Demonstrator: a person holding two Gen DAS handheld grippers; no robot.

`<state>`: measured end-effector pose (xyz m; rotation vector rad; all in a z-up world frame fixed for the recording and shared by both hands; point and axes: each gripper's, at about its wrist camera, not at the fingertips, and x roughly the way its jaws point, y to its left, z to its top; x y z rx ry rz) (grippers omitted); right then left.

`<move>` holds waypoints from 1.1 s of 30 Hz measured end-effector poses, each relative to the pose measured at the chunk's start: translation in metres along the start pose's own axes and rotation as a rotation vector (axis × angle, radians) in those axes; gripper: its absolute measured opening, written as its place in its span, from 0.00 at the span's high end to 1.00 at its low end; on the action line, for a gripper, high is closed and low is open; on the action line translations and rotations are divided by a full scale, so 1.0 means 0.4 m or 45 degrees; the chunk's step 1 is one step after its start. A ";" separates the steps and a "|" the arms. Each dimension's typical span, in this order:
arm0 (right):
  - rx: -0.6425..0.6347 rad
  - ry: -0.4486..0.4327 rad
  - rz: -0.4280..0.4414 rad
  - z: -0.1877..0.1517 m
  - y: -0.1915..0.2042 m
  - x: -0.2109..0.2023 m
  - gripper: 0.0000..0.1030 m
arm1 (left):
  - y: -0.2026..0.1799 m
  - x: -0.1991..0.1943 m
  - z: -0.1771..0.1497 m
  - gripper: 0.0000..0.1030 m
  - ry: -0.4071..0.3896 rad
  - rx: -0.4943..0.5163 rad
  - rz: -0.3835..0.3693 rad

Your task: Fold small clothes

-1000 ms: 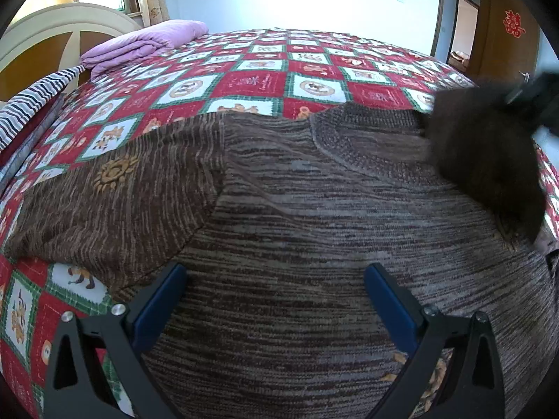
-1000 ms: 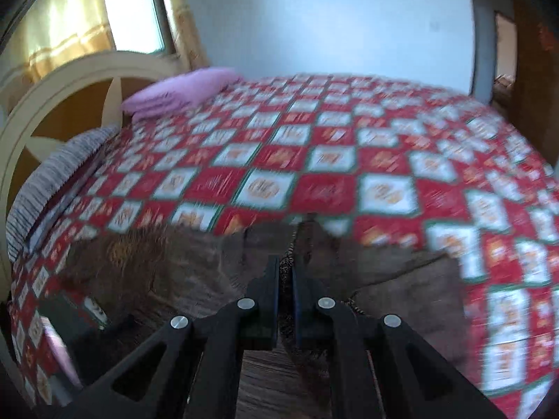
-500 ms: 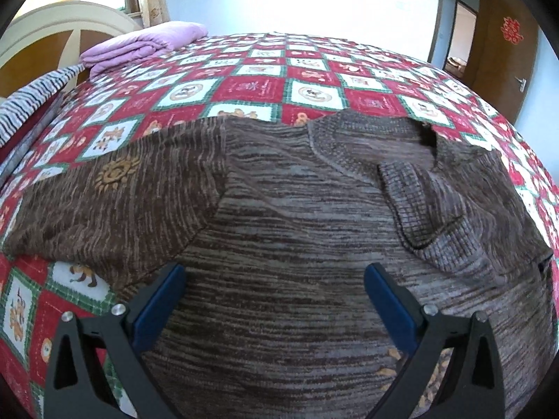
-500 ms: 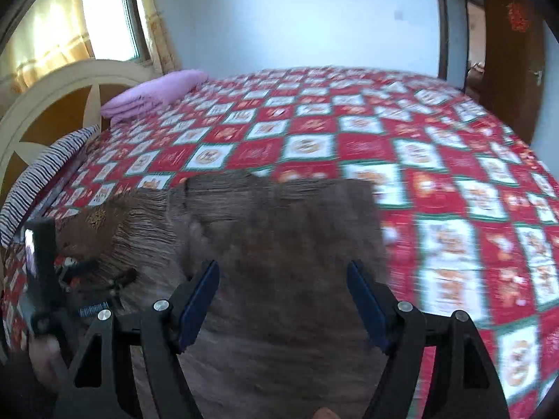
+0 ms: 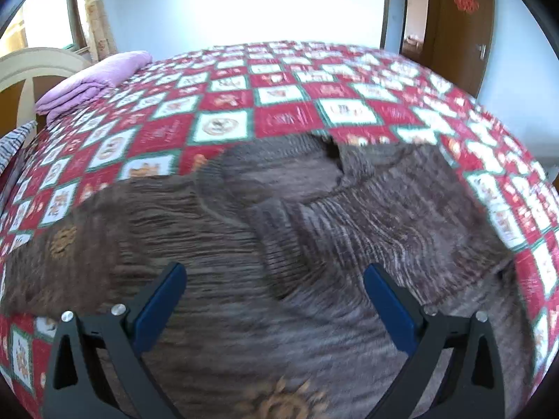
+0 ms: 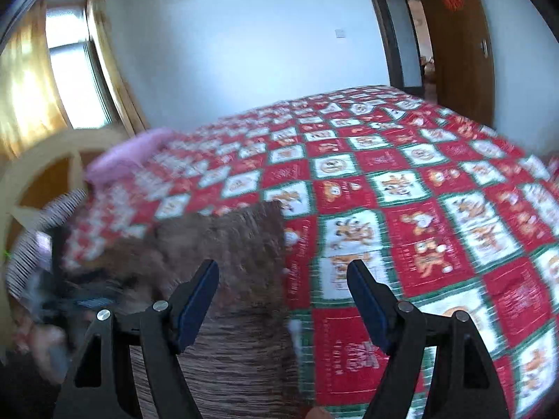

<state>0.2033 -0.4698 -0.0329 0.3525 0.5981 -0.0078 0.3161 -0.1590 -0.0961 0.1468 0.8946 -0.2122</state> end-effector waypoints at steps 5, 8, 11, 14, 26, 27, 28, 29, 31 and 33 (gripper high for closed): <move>0.031 -0.005 0.011 0.008 -0.026 -0.006 0.25 | 0.001 0.050 -0.030 0.00 0.071 0.016 0.089; -0.055 0.016 -0.036 0.006 -0.020 -0.004 0.23 | 0.034 0.017 -0.065 0.00 0.064 0.054 0.135; -0.091 0.036 -0.067 -0.005 -0.018 0.009 0.23 | 0.081 -0.008 -0.092 0.00 0.068 0.025 0.106; -0.074 0.049 -0.039 -0.019 -0.017 0.024 0.23 | 0.093 -0.029 -0.081 0.00 0.049 -0.011 0.072; -0.035 0.283 0.276 -0.029 0.090 0.244 0.23 | 0.037 0.045 -0.046 0.00 -0.005 -0.011 0.172; 0.002 0.318 0.306 -0.039 0.088 0.267 0.23 | 0.049 0.037 -0.045 0.00 -0.016 -0.037 0.150; 0.052 0.362 0.321 -0.051 0.081 0.288 0.23 | 0.059 0.035 -0.046 0.00 -0.014 -0.060 0.138; 0.113 0.416 0.356 -0.066 0.069 0.313 0.23 | 0.061 0.039 -0.047 0.00 -0.001 -0.066 0.126; 0.131 0.398 0.386 -0.078 0.059 0.316 0.23 | 0.067 0.048 -0.046 0.00 0.024 -0.079 0.081; 0.109 0.399 0.416 -0.081 0.060 0.306 0.23 | 0.071 0.050 -0.050 0.00 0.029 -0.097 0.063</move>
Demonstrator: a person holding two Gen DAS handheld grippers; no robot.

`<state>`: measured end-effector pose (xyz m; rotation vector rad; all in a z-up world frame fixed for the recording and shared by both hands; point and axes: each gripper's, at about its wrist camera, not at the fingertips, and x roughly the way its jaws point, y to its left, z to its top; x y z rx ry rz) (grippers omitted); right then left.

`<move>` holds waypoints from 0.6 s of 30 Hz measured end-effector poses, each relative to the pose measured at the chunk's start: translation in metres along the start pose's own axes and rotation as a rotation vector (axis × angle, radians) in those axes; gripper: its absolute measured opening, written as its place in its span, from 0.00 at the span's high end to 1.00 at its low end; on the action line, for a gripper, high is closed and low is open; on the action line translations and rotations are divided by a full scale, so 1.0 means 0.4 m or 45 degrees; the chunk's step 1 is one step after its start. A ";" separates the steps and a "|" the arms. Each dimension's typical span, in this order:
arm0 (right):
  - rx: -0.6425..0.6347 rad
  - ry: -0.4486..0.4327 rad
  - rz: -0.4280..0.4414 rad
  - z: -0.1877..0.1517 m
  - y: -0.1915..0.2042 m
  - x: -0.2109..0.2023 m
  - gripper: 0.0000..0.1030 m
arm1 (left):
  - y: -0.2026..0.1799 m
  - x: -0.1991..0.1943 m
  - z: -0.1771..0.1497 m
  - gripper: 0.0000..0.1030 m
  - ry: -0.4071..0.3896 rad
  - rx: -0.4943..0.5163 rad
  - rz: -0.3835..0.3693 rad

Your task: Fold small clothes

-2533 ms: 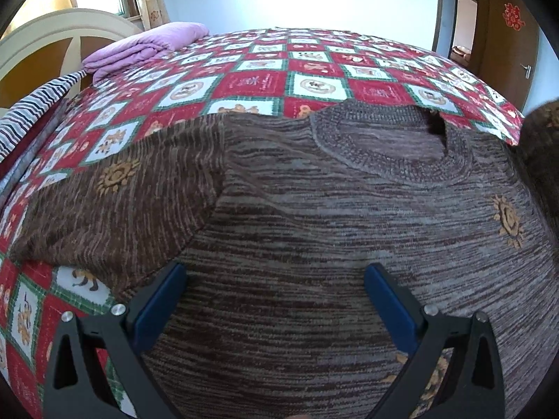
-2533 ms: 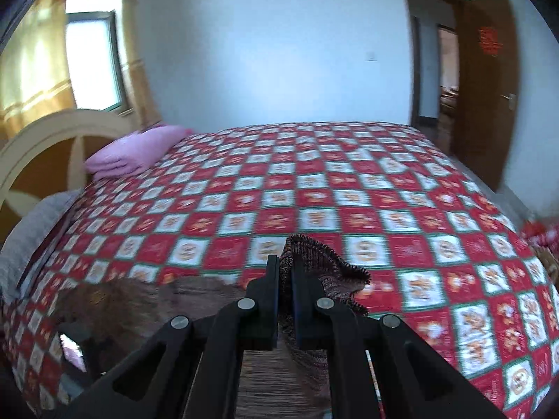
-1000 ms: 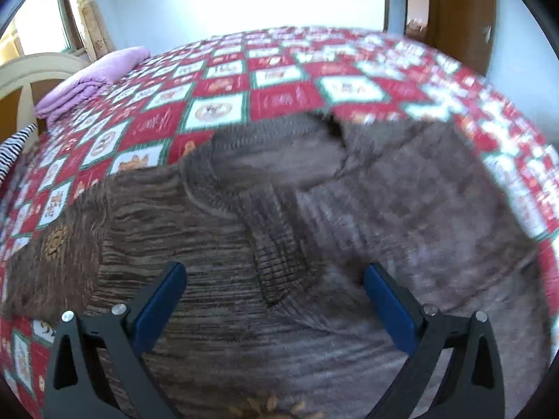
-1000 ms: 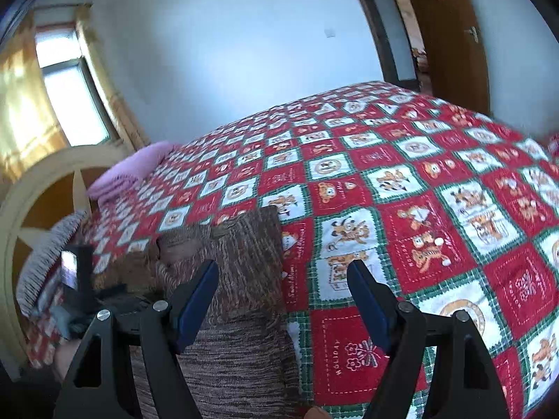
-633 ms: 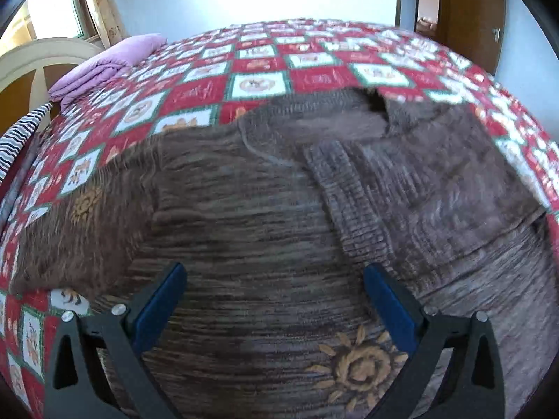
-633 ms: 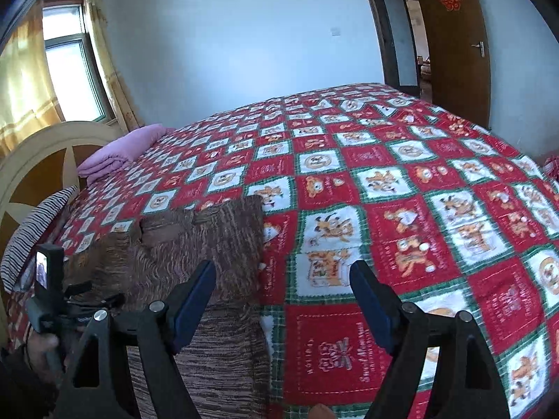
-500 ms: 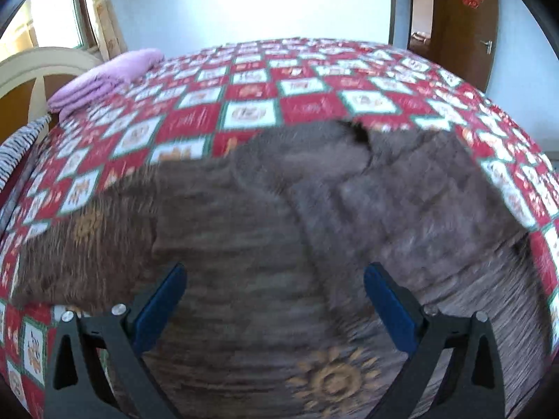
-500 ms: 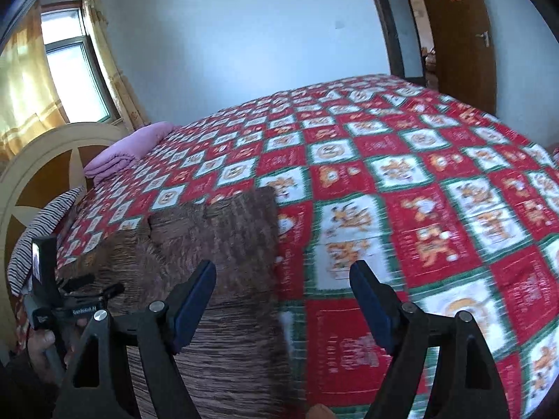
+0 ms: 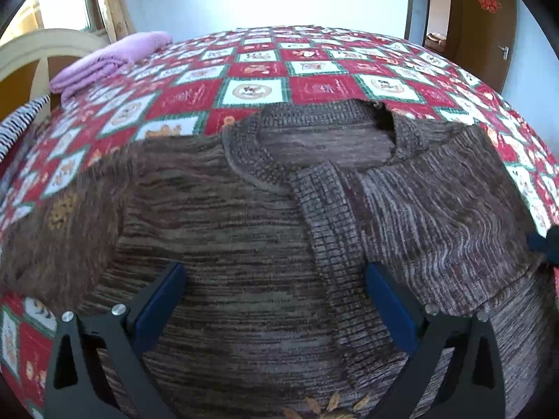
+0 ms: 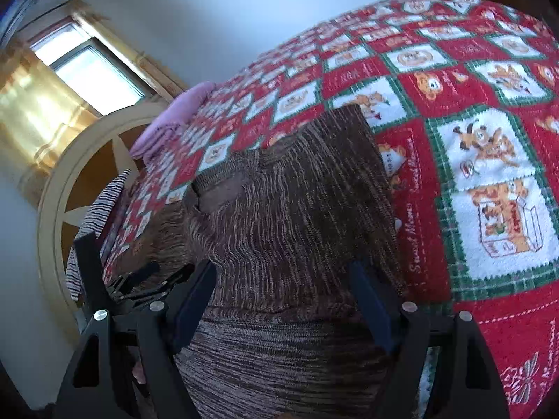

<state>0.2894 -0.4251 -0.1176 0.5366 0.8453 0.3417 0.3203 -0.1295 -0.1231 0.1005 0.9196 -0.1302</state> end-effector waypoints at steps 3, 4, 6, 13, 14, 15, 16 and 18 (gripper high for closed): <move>0.037 0.027 0.093 0.007 -0.007 -0.018 0.23 | -0.003 0.001 -0.002 0.00 -0.002 -0.006 -0.010; 0.032 0.014 0.084 0.011 -0.007 -0.029 0.23 | -0.006 0.000 -0.002 0.00 0.000 -0.002 -0.006; -0.033 0.021 -0.057 0.018 0.003 -0.037 0.23 | -0.014 0.001 -0.003 0.00 0.003 0.010 0.017; -0.334 0.154 -0.264 -0.041 0.088 -0.012 0.23 | 0.003 -0.013 -0.024 0.00 0.020 0.022 -0.057; -0.363 0.161 -0.271 -0.055 0.094 -0.017 0.23 | 0.007 -0.016 -0.027 0.00 0.018 0.018 -0.070; -0.395 0.150 -0.296 -0.068 0.103 -0.026 0.23 | 0.016 -0.024 -0.034 0.00 0.006 0.002 -0.083; -0.413 0.133 -0.309 -0.073 0.112 -0.032 0.23 | 0.020 -0.024 -0.034 0.00 0.001 -0.009 -0.084; -0.418 0.084 -0.283 -0.057 0.128 -0.039 0.23 | 0.018 -0.019 -0.031 0.00 0.007 -0.018 -0.075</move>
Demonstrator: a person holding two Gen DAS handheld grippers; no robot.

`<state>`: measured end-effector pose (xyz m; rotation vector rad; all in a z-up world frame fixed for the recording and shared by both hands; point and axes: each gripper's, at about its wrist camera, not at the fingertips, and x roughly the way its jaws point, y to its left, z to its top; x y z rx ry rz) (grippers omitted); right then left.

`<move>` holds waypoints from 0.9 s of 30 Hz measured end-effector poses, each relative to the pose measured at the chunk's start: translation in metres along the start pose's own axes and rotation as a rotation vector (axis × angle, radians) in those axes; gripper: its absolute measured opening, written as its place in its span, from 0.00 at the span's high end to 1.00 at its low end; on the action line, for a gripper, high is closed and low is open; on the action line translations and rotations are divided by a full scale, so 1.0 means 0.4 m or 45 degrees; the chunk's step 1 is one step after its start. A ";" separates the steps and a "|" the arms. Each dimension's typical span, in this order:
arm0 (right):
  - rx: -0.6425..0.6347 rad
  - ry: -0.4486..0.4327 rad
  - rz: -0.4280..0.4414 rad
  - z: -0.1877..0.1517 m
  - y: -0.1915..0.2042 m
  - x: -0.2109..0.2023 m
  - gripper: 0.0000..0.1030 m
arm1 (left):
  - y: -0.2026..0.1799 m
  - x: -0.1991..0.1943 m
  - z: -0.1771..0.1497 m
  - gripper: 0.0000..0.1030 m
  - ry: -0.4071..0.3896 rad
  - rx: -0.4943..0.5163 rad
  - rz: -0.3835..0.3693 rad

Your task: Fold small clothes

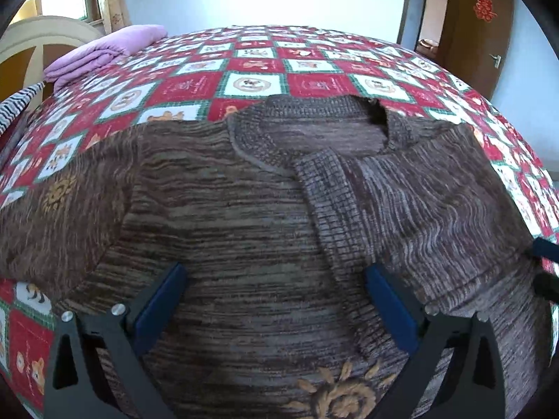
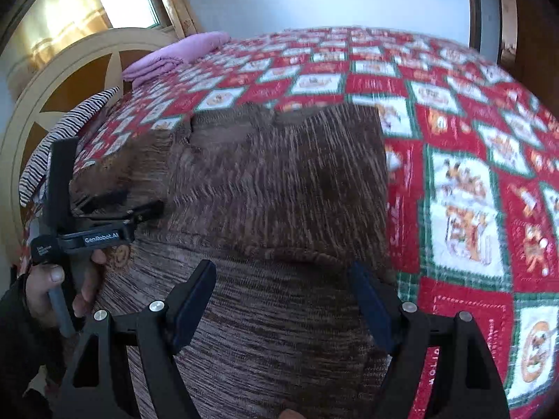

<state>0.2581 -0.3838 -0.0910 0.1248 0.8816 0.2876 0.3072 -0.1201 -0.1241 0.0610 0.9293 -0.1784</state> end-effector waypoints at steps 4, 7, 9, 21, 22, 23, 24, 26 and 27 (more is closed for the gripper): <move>0.029 -0.019 -0.025 0.050 0.011 0.037 0.23 | -0.007 -0.003 -0.001 0.00 -0.012 0.010 0.049; 0.088 0.117 -0.093 0.028 -0.007 0.106 0.23 | 0.024 -0.007 -0.001 0.00 -0.018 -0.063 0.071; 0.053 0.058 -0.102 0.002 0.003 0.082 0.23 | 0.042 -0.009 -0.003 0.00 -0.026 -0.102 0.056; 0.061 0.023 -0.089 0.182 0.059 0.152 0.46 | 0.083 -0.026 -0.007 0.00 -0.094 -0.211 0.023; 0.075 0.062 -0.103 0.189 0.057 0.184 0.53 | 0.089 -0.020 -0.006 0.00 -0.082 -0.225 0.016; 0.101 0.099 -0.110 0.193 0.048 0.220 0.55 | 0.091 -0.017 -0.005 0.00 -0.076 -0.233 0.013; 0.137 0.113 -0.130 0.199 0.030 0.254 0.56 | 0.091 -0.016 -0.004 0.00 -0.076 -0.233 0.016; 0.200 0.066 -0.199 0.220 -0.014 0.280 0.65 | 0.081 -0.015 -0.005 0.00 -0.079 -0.212 0.030; 0.274 0.037 -0.204 0.233 -0.051 0.290 0.74 | 0.077 -0.013 -0.005 0.00 -0.077 -0.200 0.032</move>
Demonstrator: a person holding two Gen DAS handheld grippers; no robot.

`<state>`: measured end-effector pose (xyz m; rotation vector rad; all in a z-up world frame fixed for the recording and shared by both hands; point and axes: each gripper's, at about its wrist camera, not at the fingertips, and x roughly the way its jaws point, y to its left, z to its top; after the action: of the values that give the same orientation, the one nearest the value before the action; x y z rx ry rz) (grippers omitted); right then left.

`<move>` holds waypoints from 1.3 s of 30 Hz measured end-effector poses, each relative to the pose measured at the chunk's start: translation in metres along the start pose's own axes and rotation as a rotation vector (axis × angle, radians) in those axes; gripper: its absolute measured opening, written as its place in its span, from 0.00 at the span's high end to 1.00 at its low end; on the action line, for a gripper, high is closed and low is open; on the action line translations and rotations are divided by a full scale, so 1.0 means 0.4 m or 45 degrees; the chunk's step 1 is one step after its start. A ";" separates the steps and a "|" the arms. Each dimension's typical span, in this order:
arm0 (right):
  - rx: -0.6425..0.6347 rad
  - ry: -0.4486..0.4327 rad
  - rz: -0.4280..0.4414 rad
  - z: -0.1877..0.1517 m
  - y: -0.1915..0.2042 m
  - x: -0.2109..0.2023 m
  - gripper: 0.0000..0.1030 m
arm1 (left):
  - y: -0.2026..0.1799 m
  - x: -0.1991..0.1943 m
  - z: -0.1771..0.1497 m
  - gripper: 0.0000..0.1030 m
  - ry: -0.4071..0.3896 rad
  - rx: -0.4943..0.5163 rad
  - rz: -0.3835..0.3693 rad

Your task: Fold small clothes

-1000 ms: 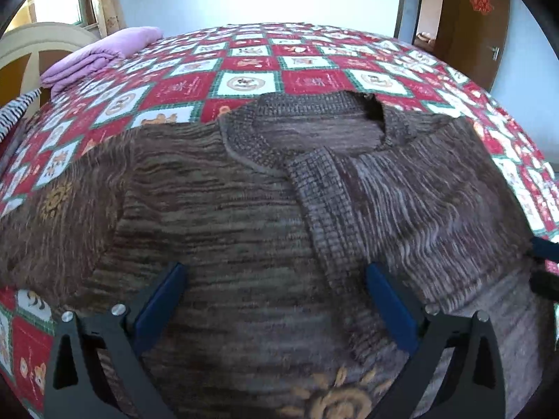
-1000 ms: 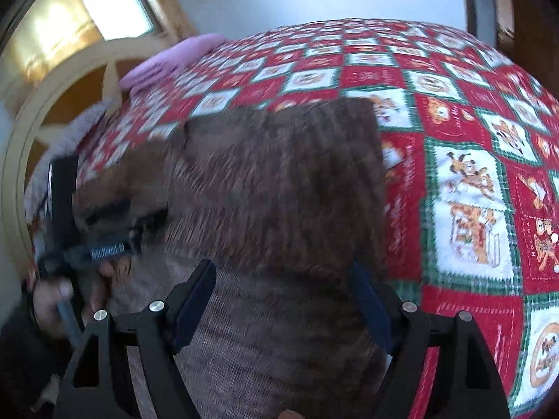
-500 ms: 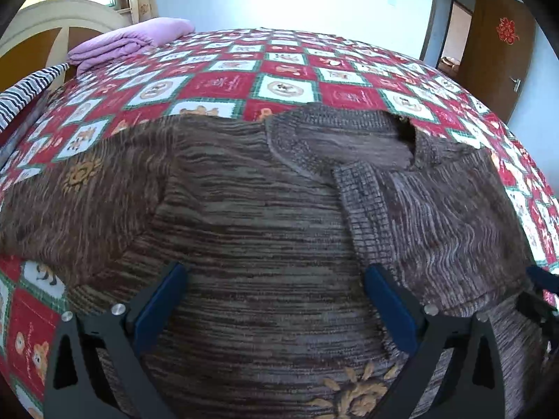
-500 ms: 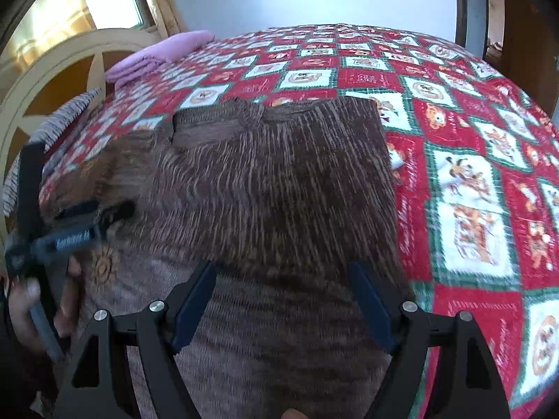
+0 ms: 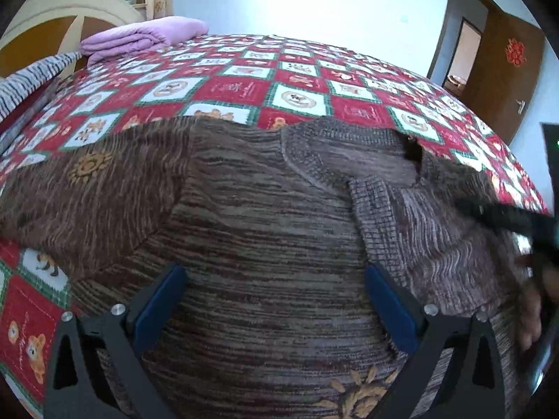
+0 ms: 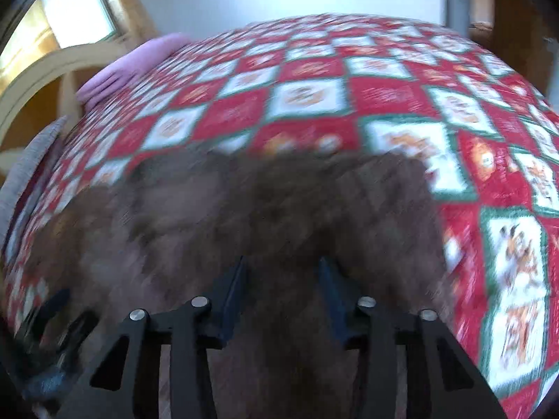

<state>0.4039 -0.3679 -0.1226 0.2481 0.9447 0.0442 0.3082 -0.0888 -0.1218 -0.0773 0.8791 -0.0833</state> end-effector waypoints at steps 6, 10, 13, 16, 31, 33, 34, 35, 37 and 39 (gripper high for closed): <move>0.039 0.005 0.115 0.043 -0.045 0.004 0.84 | -0.001 0.004 0.000 0.00 0.007 0.003 -0.001; -0.054 0.016 0.185 -0.011 -0.034 -0.091 0.67 | 0.000 0.003 0.000 0.00 0.006 0.002 -0.002; -0.199 0.071 0.079 -0.105 -0.021 -0.140 0.60 | -0.001 0.004 0.000 0.00 0.012 0.011 0.007; -0.205 0.057 0.063 -0.187 -0.075 -0.189 0.60 | -0.001 0.003 -0.001 0.00 0.014 0.013 0.008; -0.226 -0.109 0.157 -0.312 0.063 -0.319 0.47 | 0.328 -0.182 -0.035 0.00 -0.044 -0.085 0.171; -0.250 -0.087 0.167 -0.336 0.084 -0.300 0.47 | 0.382 -0.187 -0.053 0.00 -0.034 -0.108 0.212; -0.258 -0.075 0.167 -0.345 0.089 -0.290 0.47 | 0.424 -0.188 -0.065 0.00 -0.022 -0.134 0.239; -0.265 -0.066 0.163 -0.355 0.091 -0.282 0.47 | 0.452 -0.187 -0.071 0.00 -0.012 -0.158 0.251; -0.273 -0.072 0.148 -0.374 0.091 -0.268 0.47 | 0.504 -0.184 -0.085 0.00 -0.003 -0.218 0.272; -0.276 -0.102 0.163 -0.387 0.088 -0.265 0.44 | 0.552 -0.179 -0.098 0.00 0.012 -0.300 0.286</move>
<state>0.2196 -0.3195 -0.1169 0.1084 0.8358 0.2511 0.2415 0.1369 -0.1144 -0.1974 0.8989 0.2305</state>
